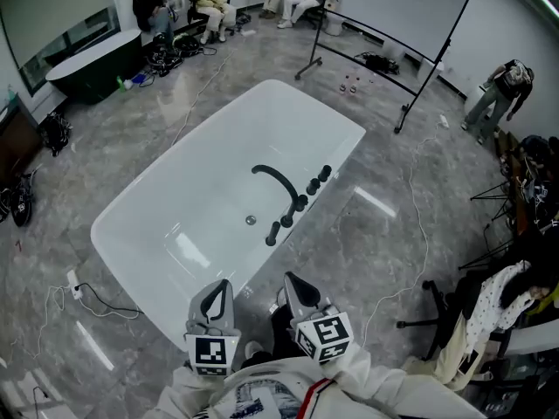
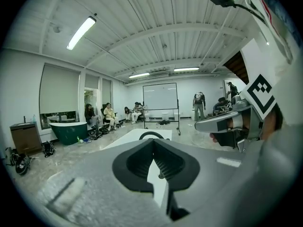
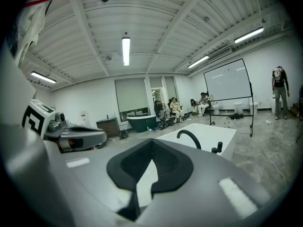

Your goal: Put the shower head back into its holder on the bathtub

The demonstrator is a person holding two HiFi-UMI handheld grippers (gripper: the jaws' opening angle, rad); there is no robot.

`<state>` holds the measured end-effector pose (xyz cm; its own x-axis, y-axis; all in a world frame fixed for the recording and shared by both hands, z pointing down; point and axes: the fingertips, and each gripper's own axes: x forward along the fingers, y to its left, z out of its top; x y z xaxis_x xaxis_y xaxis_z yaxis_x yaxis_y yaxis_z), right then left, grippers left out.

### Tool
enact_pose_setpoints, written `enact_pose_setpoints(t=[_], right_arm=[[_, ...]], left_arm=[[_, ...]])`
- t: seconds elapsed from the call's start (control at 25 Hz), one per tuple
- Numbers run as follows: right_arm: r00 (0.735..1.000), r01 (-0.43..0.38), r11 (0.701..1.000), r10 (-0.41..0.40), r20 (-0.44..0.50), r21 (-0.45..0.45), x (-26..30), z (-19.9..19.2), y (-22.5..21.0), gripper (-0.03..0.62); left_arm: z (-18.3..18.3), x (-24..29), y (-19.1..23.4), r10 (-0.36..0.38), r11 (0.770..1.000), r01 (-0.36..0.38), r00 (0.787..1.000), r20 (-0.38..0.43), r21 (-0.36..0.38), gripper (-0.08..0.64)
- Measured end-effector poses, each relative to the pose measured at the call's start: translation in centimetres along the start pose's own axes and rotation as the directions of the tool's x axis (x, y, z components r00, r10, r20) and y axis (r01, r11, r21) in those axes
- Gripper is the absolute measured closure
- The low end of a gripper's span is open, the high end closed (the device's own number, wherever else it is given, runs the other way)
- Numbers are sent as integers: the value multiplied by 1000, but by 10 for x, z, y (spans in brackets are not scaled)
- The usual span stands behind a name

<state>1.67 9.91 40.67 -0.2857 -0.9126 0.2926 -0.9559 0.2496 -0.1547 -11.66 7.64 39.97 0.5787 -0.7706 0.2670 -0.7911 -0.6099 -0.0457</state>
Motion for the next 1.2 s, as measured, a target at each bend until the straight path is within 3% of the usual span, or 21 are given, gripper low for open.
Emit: enact_pose_setpoints(t=[0.6, 1.2], right_arm=[[999, 26, 1000, -26, 25, -1, -77, 18, 35, 588], [996, 82, 996, -81, 28, -27, -99, 26, -15, 589]], left_arm=[[15, -52, -33, -71, 997, 72, 997, 31, -19, 568], [28, -39, -61, -38, 999, 38, 999, 8, 12, 568]])
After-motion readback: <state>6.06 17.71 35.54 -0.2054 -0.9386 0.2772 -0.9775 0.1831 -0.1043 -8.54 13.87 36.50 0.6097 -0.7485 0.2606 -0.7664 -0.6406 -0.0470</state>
